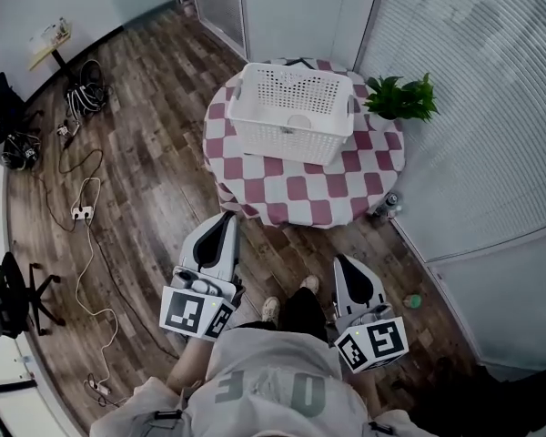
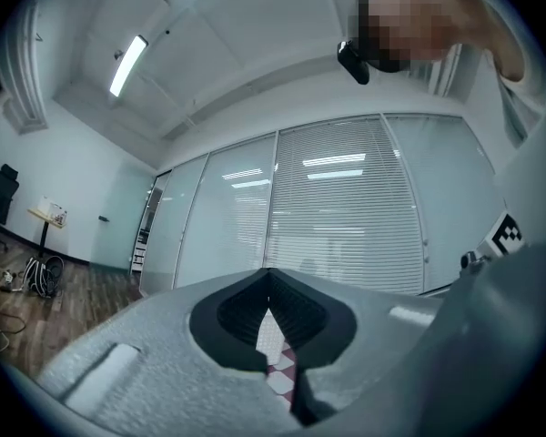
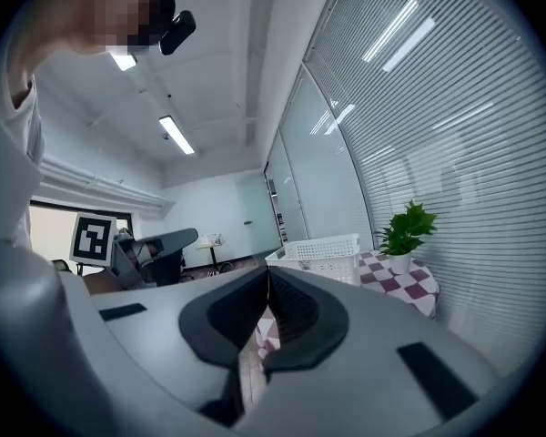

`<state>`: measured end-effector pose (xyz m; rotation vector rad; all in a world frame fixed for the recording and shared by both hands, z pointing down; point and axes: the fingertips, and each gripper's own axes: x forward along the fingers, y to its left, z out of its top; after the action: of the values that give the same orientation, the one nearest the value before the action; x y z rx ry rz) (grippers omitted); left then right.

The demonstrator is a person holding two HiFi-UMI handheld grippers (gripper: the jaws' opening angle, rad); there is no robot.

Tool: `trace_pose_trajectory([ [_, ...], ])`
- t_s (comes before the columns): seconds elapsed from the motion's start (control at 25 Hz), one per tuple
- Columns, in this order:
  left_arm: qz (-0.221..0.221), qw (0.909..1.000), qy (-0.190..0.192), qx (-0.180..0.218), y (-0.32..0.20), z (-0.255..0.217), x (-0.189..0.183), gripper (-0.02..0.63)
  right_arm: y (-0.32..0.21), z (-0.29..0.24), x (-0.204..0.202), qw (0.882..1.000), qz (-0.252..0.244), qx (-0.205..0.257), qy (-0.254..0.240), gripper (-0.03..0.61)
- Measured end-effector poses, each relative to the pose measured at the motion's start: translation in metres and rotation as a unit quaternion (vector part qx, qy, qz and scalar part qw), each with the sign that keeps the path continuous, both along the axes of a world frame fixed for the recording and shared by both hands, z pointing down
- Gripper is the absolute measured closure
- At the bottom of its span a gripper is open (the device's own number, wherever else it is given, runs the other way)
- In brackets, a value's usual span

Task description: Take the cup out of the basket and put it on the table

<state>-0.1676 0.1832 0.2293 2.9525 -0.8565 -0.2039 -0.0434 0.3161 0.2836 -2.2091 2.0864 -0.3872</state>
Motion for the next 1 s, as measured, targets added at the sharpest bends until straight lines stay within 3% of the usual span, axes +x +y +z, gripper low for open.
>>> trace_pose_trajectory([
  [0.12,-0.008,0.9999,-0.004,-0.014,-0.027,0.006,0.023,0.611,-0.031,0.016,0.034,1.0,-0.002,-0.017,-0.015,0.568],
  [0.24,-0.019,0.9991,0.0,-0.037,-0.054,0.011,0.051,0.611,-0.062,0.016,0.069,0.999,-0.019,-0.004,-0.046,0.568],
  [0.56,-0.055,0.9983,0.021,0.003,-0.14,-0.014,0.149,0.611,-0.15,0.0,0.175,0.998,-0.042,0.028,-0.041,0.568],
  [1.0,-0.057,0.9983,-0.006,0.015,-0.184,-0.014,0.238,0.611,-0.203,0.008,0.25,0.996,-0.064,0.009,-0.054,0.568],
])
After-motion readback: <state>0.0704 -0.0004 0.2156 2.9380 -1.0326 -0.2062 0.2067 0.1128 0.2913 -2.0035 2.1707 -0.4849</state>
